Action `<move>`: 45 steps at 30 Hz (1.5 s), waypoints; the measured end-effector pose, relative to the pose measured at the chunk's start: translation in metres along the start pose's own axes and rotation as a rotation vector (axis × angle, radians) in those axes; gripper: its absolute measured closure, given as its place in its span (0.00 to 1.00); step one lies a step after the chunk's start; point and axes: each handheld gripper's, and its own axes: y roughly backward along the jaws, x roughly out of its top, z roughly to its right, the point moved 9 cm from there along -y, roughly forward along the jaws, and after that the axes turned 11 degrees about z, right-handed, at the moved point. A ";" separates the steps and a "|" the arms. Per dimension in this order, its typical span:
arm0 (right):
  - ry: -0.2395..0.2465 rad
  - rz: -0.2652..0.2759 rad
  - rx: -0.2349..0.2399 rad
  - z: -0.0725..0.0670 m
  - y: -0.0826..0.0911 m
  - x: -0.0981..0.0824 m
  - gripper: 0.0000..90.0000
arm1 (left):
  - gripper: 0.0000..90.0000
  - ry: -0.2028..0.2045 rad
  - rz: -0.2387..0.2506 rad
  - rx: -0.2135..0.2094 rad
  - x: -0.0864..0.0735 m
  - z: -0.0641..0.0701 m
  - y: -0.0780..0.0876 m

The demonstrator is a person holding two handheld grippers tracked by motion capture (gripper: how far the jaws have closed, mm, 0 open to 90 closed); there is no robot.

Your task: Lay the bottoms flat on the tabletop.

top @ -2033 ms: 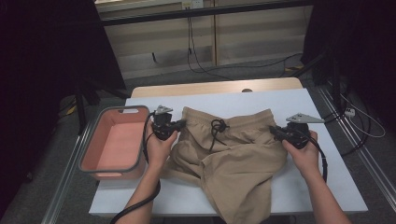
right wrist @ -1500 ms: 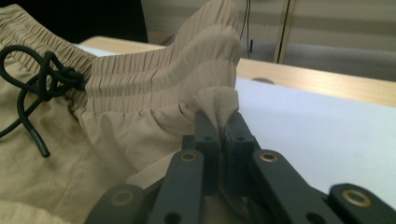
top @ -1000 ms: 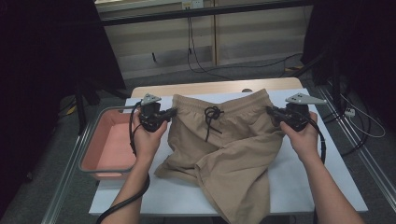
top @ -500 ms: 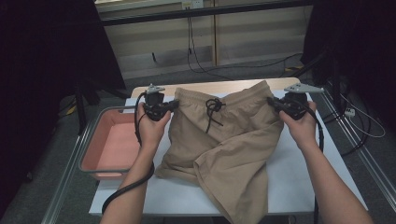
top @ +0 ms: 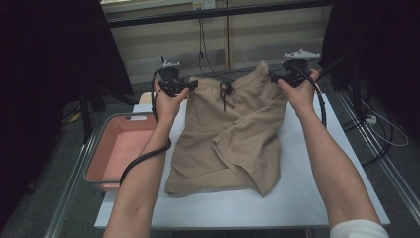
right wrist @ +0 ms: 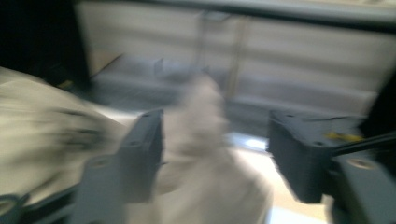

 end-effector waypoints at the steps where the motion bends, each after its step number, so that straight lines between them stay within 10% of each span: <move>1: 0.028 -0.007 0.015 -0.008 0.003 -0.006 0.29 | 0.31 -0.002 0.002 -0.012 -0.006 0.003 0.002; 11: 0.128 -0.111 0.196 -0.078 0.071 -0.069 0.17 | 0.20 0.005 -0.040 -0.096 -0.061 0.039 0.042; 23: 0.140 -0.152 0.257 -0.115 0.131 -0.124 0.17 | 0.15 -0.026 -0.081 -0.134 -0.099 0.064 0.078; 45: 0.211 -0.160 0.373 -0.171 0.136 -0.137 0.16 | 0.13 -0.061 -0.107 -0.160 -0.136 0.076 0.113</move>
